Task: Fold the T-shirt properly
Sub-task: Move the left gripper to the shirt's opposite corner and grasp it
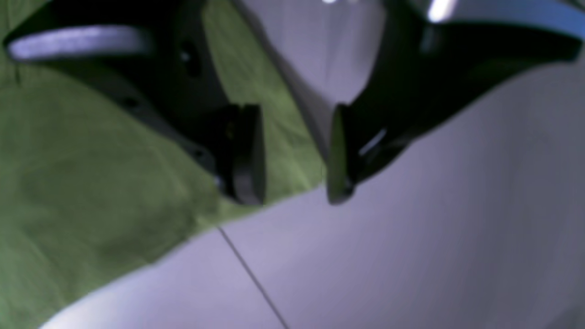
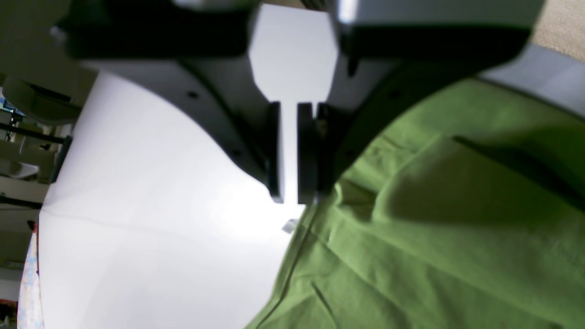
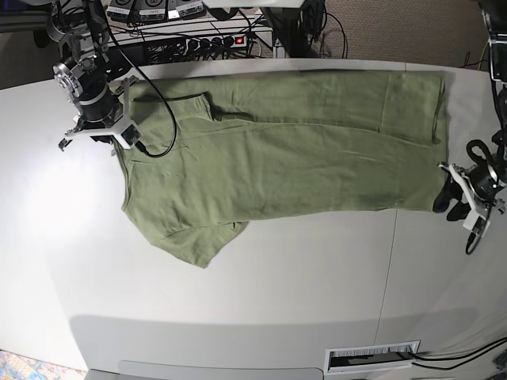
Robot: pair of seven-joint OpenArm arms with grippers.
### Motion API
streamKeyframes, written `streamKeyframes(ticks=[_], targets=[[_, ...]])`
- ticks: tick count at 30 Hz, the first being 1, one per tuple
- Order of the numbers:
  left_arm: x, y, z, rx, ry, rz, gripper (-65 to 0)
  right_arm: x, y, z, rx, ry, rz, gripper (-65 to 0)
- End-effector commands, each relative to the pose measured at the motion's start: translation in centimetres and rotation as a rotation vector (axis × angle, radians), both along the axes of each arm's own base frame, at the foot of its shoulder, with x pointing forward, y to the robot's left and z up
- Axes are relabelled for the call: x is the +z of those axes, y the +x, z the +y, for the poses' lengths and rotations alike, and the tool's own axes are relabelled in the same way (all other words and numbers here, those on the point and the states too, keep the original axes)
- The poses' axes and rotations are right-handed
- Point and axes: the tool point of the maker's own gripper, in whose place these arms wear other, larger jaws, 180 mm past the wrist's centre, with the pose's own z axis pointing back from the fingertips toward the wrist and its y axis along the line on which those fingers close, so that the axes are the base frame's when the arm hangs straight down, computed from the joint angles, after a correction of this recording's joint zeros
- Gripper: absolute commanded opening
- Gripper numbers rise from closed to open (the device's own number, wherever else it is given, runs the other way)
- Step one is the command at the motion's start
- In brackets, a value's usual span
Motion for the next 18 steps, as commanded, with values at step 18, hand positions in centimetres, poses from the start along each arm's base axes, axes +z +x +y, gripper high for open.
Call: streamKeyframes(ticks=[18], targets=[[-2.2, 2.7, 3.2, 0.149, -0.044, 0.050, -36.6, 1.2, 0.8, -0.2, 0.006, -0.012, -0.043, -58.9]])
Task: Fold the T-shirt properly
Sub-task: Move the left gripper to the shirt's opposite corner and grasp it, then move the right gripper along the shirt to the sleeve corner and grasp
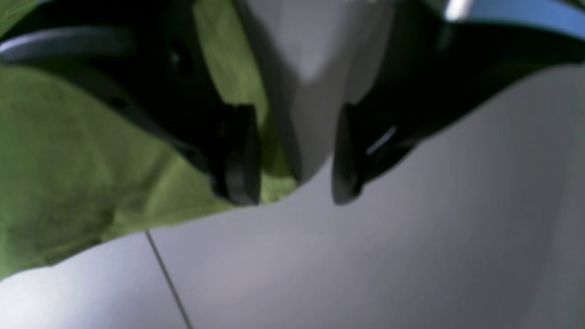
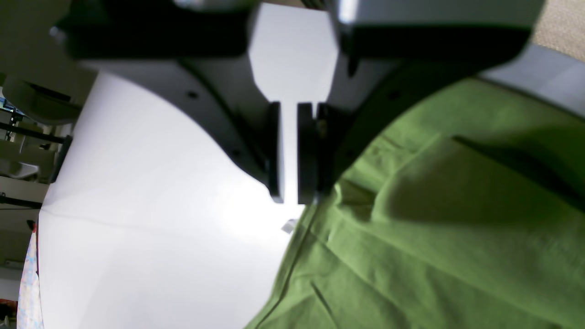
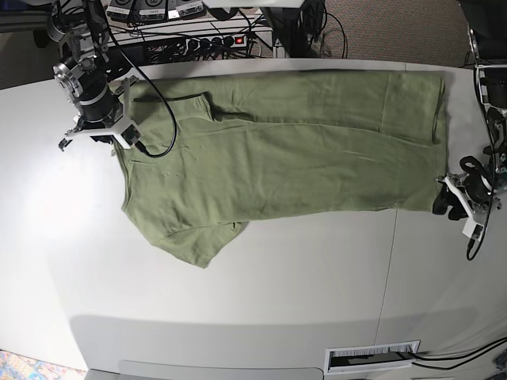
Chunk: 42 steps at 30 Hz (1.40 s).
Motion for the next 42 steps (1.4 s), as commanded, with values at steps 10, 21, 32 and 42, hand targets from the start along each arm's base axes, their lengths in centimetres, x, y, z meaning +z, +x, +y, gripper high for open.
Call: streamKeyframes(ticks=[10, 21, 32, 42], targets=[[0.5, 0.7, -0.9, 0.007, -0.039, -0.034, -36.6, 1.2, 0.8, -0.2, 0.007, -0.013, -0.044, -58.9], [-0.7, 0.3, -2.3, -0.008, -0.054, 0.012, -56.6, 1.4, 1.0, -0.2, 0.008, -0.012, -0.049, -58.9], [0.6, 0.0, -1.7, -0.017, -0.109, 0.021, -65.0, 4.9, 4.9, -0.4, -0.074, 0.026, -0.230, -58.9], [2.9, 0.0, -3.5, -0.049, -0.215, 0.051, -65.0, 4.3, 8.8, 2.1, -0.157, 0.215, -0.315, -49.1]])
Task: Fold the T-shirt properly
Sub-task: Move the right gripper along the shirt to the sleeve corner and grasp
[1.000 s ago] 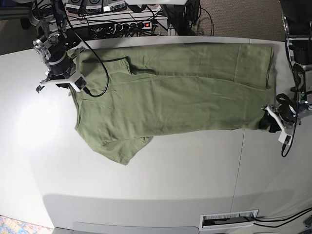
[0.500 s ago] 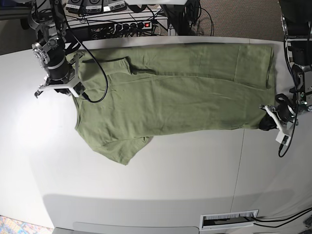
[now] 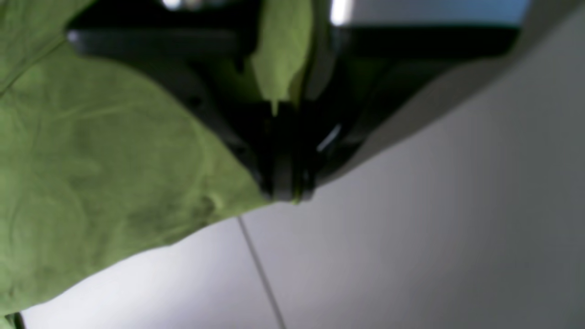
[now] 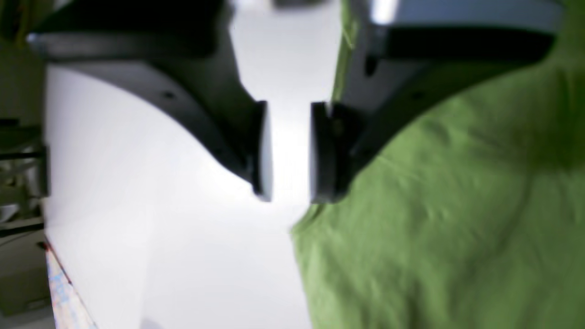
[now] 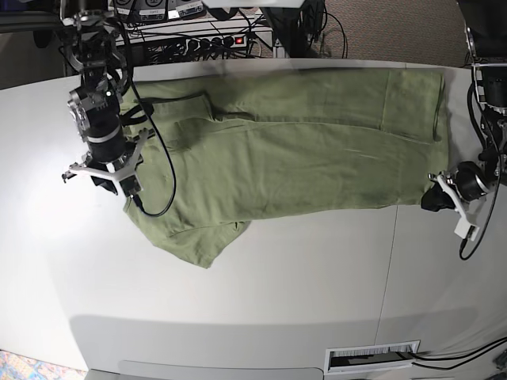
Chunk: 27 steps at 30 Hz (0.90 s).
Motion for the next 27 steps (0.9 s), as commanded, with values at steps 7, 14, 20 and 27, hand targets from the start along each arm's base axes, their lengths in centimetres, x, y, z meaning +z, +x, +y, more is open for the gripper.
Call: streamKeyframes(ticks=[7, 14, 20, 27], targets=[[3.4, 1.4, -0.4, -0.012, -0.056, -0.069, -65.0, -0.2, 5.2, -1.5, -0.054, 0.107, -0.030, -49.1], [3.1, 1.2, -0.4, -0.019, -0.048, -0.050, -65.0, -0.5, 9.6, -1.9, -0.056, 0.229, 0.011, -49.1], [3.0, 1.1, -0.4, -0.021, -0.046, -0.044, -65.0, -0.3, 12.8, -2.8, -0.071, 0.289, 0.038, -49.1], [2.6, 0.7, -0.3, -0.030, -0.034, -0.017, -65.0, -0.6, 15.1, -2.5, -0.035, 0.384, 0.093, -49.1]])
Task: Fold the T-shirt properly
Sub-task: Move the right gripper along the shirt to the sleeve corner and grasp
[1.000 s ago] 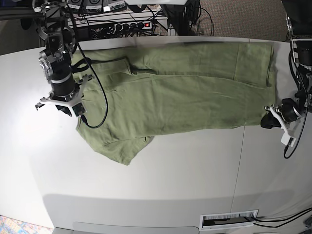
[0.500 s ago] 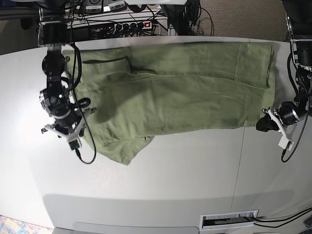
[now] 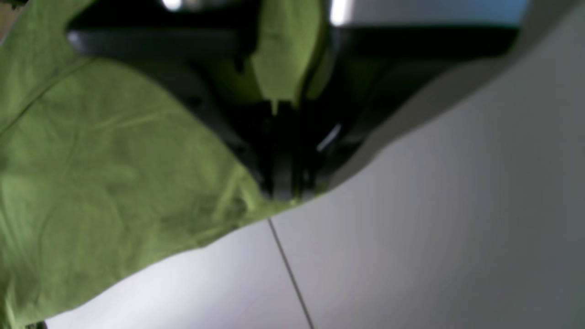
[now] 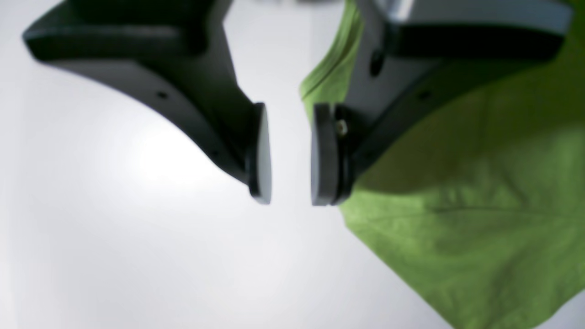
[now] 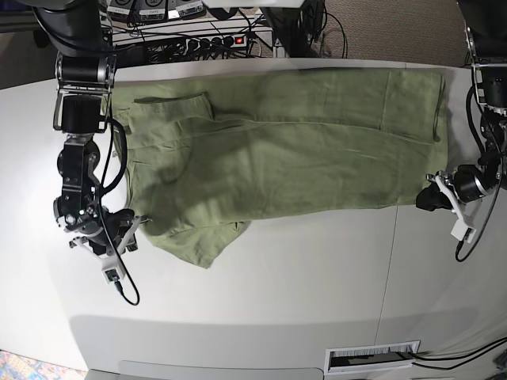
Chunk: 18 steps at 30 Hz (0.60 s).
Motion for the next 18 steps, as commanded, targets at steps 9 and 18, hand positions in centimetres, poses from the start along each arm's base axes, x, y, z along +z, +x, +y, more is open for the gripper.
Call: streamKeyframes(ticks=[9, 18], targets=[[2.1, 1.2, 0.8, 0.009, -0.001, -0.058, -65.0, -0.5, 1.5, 0.1, 0.014, 0.100, 0.024, -45.7], [2.0, 1.2, 0.8, 0.006, 0.002, -0.052, -65.0, -1.5, 2.1, 2.4, 0.047, 0.106, -0.002, -42.4]])
